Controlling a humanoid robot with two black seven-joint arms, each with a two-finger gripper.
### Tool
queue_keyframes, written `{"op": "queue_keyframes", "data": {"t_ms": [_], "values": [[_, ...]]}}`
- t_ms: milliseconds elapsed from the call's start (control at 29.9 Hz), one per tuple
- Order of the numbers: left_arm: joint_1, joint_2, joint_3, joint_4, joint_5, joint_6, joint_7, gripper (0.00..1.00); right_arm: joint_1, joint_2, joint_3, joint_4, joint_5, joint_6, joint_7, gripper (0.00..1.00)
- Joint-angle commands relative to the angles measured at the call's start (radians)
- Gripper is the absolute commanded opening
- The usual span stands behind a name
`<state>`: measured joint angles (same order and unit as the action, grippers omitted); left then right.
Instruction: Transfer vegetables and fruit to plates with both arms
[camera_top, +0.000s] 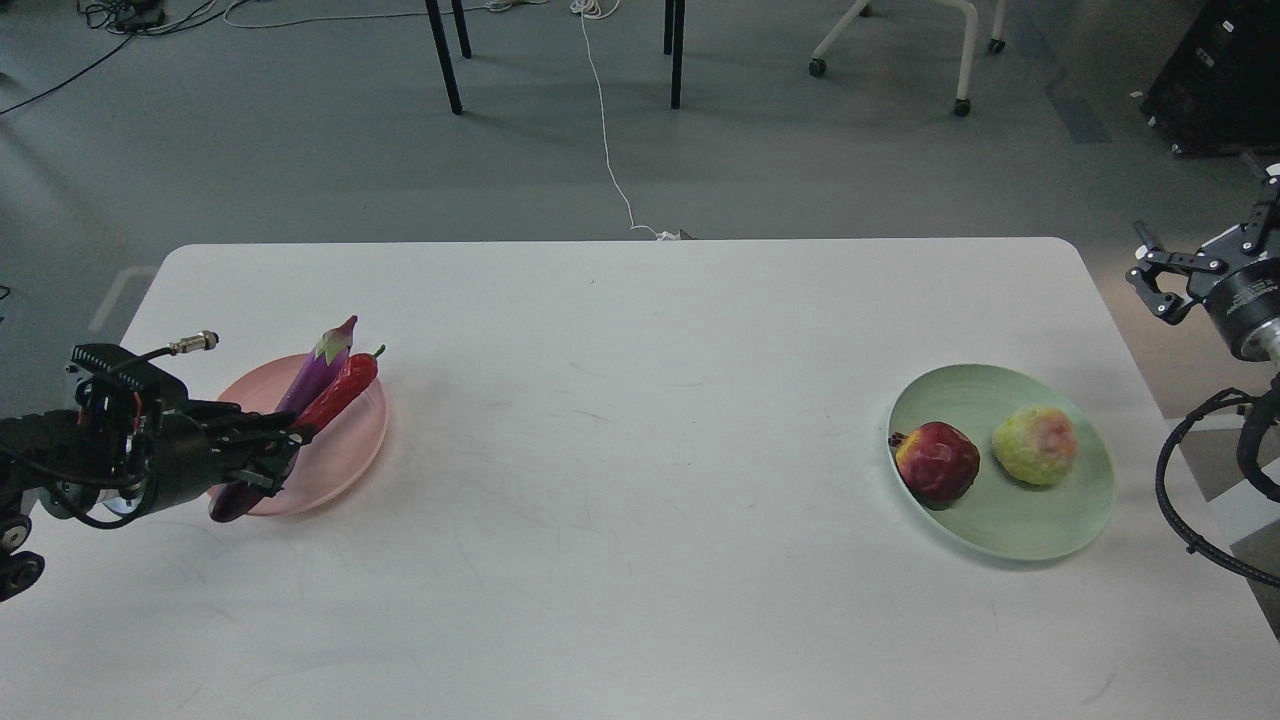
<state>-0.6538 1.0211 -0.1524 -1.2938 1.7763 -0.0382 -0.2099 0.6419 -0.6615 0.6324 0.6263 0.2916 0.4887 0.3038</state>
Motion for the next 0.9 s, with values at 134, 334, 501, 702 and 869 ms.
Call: {"op": "queue_keyframes", "data": {"t_ms": [134,334,501,702,869], "values": [[-0.013,0.017,-0.018,0.001,-0.17,-0.003,-0.017,0.94,-0.005,-0.012,0.0,-0.002,0.0,0.0,0.001,0.99],[-0.032,-0.004,-0.202,-0.005,-0.535,-0.011,-0.032,0.98,0.015,-0.012,0.004,-0.002,0.0,0.0,0.001,0.99],[-0.032,-0.148,-0.36,0.1,-0.912,-0.012,-0.025,0.98,0.08,-0.007,0.004,-0.051,0.0,-0.004,0.001,0.99],[-0.055,-0.377,-0.506,0.341,-1.384,-0.057,-0.022,0.98,0.125,0.002,0.039,-0.106,0.001,-0.015,0.001,0.99],[-0.064,-0.464,-0.605,0.441,-1.644,-0.124,-0.025,0.98,0.124,0.017,0.098,-0.105,0.003,-0.007,-0.009,0.99]]}}
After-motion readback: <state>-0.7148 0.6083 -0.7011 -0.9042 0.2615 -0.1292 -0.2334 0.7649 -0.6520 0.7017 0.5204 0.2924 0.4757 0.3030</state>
